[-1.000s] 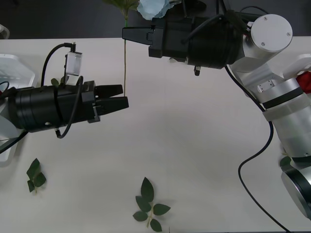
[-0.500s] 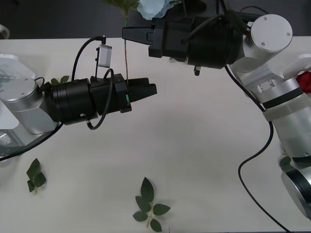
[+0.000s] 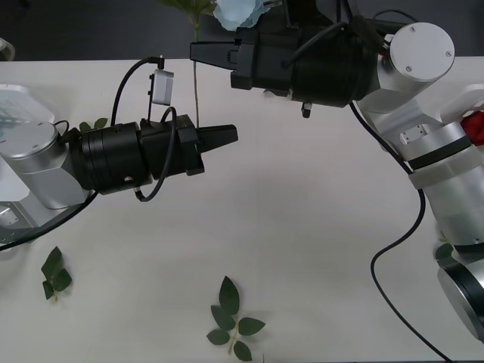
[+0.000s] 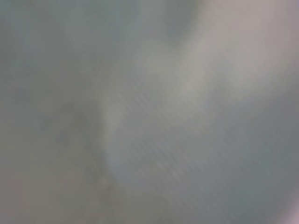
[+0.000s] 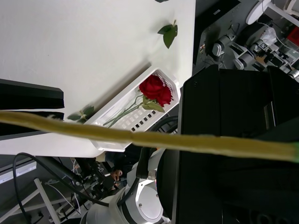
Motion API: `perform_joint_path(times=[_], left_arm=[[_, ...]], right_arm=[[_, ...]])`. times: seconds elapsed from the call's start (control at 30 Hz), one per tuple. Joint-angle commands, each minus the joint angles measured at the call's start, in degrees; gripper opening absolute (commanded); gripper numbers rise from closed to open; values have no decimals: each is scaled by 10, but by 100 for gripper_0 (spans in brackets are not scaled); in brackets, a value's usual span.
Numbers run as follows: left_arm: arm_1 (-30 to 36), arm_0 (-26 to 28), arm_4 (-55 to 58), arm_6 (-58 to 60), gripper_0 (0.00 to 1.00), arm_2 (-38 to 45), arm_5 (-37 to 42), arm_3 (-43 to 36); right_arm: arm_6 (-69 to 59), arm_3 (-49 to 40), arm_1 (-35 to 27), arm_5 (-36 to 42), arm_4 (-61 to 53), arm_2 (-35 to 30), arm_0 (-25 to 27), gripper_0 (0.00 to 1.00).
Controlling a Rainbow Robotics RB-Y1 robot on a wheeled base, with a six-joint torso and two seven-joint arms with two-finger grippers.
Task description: Place the red flowers into the right box and the blue flowers into the left box. If a person shows an open palm, hand one flower to the person first, then continue sorting.
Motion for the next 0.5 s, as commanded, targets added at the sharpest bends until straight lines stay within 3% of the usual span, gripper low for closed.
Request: perform_joint_path(times=[0.03,0.13,0.2,0.23,0.27,0.3,0.5], left_arm=[[-4,-20,-1,5,0,-3,-7,-3],[-2,-20,0,5,0,-2,-8,-3],[-1,-20,1,5,0,-2,-8,-3],[0,-20,2,5,0,-2,-8,-3],[2,-20,3,5,0,-2,-8,-3],[3,-20,4,5,0,-2,-9,-3],[14,-20,9,5,0,0,-18,-3]], right_arm=[[-16,-10,17,-13,-3,9,-25,0],[-18,-11,18,-17,-3,12,-25,0],[-20,-10,18,-24,-3,12,-25,64],[-20,-10,17,-25,-3,12,-25,74],[-22,-10,16,-28,-3,12,-25,91],[-22,-10,16,-31,-3,12,-24,100],[-17,-10,14,-40,-3,12,-24,100]])
